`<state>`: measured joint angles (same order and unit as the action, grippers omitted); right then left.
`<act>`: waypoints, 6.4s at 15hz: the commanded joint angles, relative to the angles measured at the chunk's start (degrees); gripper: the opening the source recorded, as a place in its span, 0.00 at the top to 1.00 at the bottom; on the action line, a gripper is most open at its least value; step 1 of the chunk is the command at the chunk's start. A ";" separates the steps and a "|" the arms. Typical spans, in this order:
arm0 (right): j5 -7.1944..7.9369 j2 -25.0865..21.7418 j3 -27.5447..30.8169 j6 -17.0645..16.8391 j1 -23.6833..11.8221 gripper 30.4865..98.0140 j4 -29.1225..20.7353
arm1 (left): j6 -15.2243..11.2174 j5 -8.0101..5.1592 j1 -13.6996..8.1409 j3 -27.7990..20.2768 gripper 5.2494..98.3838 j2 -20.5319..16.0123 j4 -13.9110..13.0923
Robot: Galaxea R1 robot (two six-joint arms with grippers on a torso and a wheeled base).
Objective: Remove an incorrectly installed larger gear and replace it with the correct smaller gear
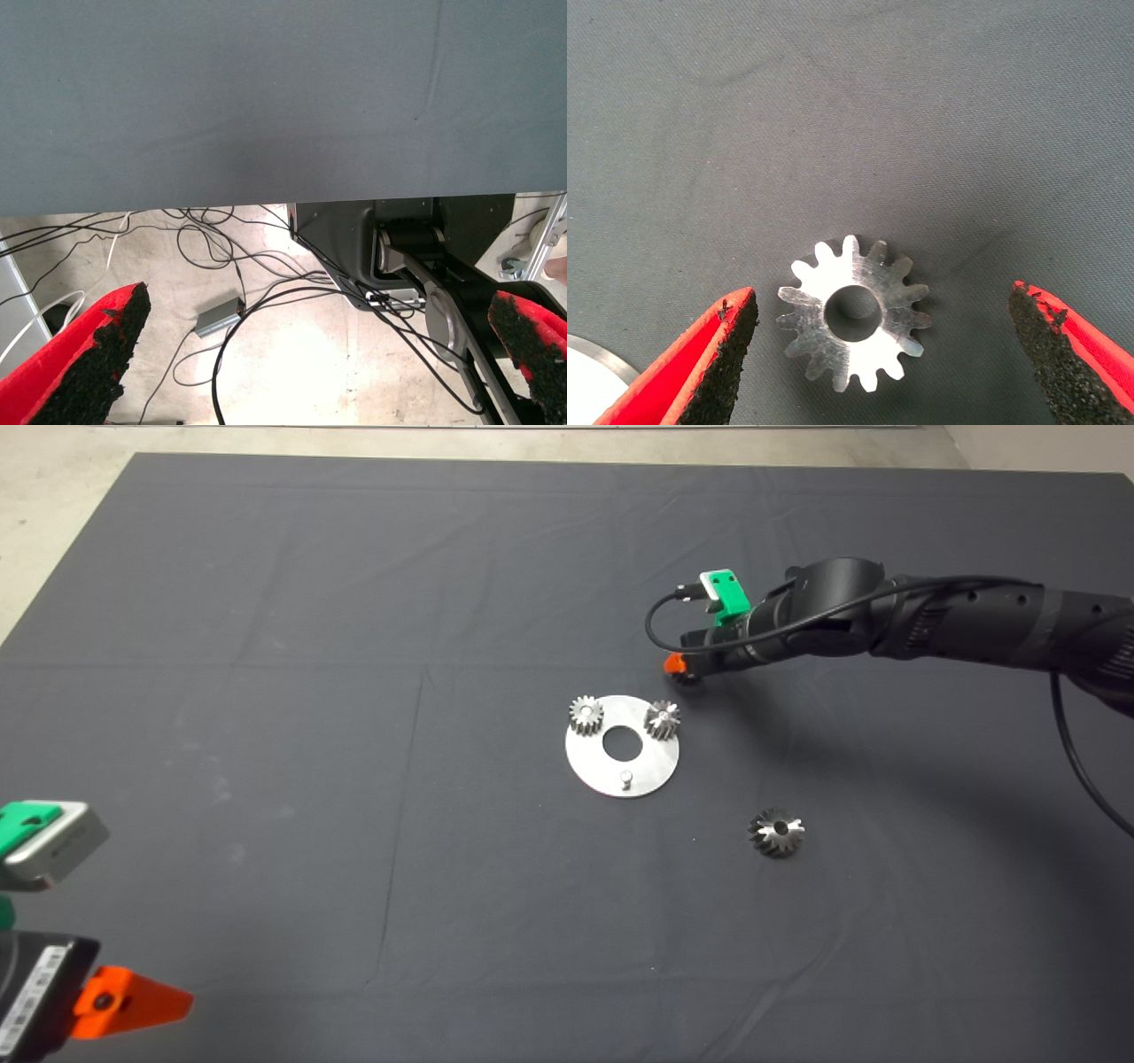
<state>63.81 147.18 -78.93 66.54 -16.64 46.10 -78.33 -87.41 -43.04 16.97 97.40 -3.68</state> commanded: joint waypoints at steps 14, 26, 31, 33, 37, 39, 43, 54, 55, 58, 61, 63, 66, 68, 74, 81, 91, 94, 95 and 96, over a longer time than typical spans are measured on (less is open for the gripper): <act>-1.05 1.06 -0.85 0.35 -0.06 0.54 1.62 | -0.94 -1.80 -0.38 -1.08 0.00 -0.32 -1.06; -1.05 1.14 -1.38 0.10 -0.15 0.74 1.62 | -0.86 -1.80 -0.38 -1.08 0.00 -0.32 -1.06; -1.05 1.14 -1.38 0.00 -0.15 0.80 1.62 | -0.86 -1.80 -0.38 -1.08 0.00 -0.32 -1.06; -1.05 1.23 -1.29 -0.19 -0.23 0.81 1.62 | -0.86 -1.80 -0.38 -1.08 0.00 -0.32 -1.06; -1.05 1.06 -1.10 -0.30 -0.41 0.83 1.62 | -0.94 -1.80 -0.38 -1.08 0.00 -0.32 -1.06; -0.88 0.79 -1.05 -0.35 -0.68 0.83 1.60 | -0.94 -1.80 -0.38 -1.08 0.00 -0.32 -1.06; -0.44 0.70 -0.86 -0.53 -4.62 0.84 0.22 | -0.68 -1.81 -0.38 -1.08 0.00 -0.14 -1.06; -0.61 -4.35 13.37 -12.04 -12.01 0.85 -10.20 | -0.68 -1.89 -0.38 -1.08 0.00 -0.23 -1.06; -0.89 -4.92 15.77 -12.04 -12.02 0.85 -10.71 | -0.75 -2.00 -0.38 -1.08 0.00 -0.23 -1.06; -1.07 -4.92 20.98 -12.04 -11.93 0.85 -11.74 | -0.59 -1.95 -0.32 -1.08 0.00 -0.32 -1.06; -2.54 -4.83 24.42 -12.54 -11.75 0.85 -11.74 | -0.86 -1.84 -0.29 -1.08 0.00 -0.49 -1.06; -2.55 -4.83 27.08 -13.01 -11.66 0.85 -11.83 | -0.77 -1.89 -0.29 -1.08 0.00 -1.43 -1.06; -2.28 -4.39 29.24 -13.19 -11.16 0.85 -11.92 | -0.44 -2.15 -0.29 -1.08 0.00 -2.43 -1.06; -2.11 -4.22 30.01 -13.36 -10.44 0.85 -12.63 | -0.39 -2.15 -0.29 -1.08 0.00 -2.25 -1.06; 3.74 -2.96 33.25 -18.64 -6.99 0.85 -13.06 | -0.33 -2.24 -0.29 -1.08 0.00 -2.14 -1.06; 7.48 -1.15 33.25 -25.32 -4.72 0.85 -12.63 | -0.24 -2.68 -0.29 -1.08 0.00 -1.99 -1.06; 9.58 3.25 27.55 -25.14 -1.92 0.85 -12.35 | -0.24 -2.59 -0.29 -1.08 0.00 -2.08 -1.06; 9.67 3.96 26.04 -25.32 -0.86 0.85 -11.21 | -0.24 -2.59 -0.29 -1.08 0.00 -2.08 -1.06; 9.76 3.87 25.99 -25.32 -0.77 0.85 -10.55 | -0.24 -2.59 -0.29 -1.08 0.00 -2.17 -1.06; 9.85 3.87 25.95 -25.32 -0.77 0.85 -10.07 | -0.24 -2.56 -0.29 -1.08 0.00 -2.17 -1.06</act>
<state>74.37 150.63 -53.33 41.40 -16.15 34.43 -78.71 -87.41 -43.04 16.77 95.37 -3.66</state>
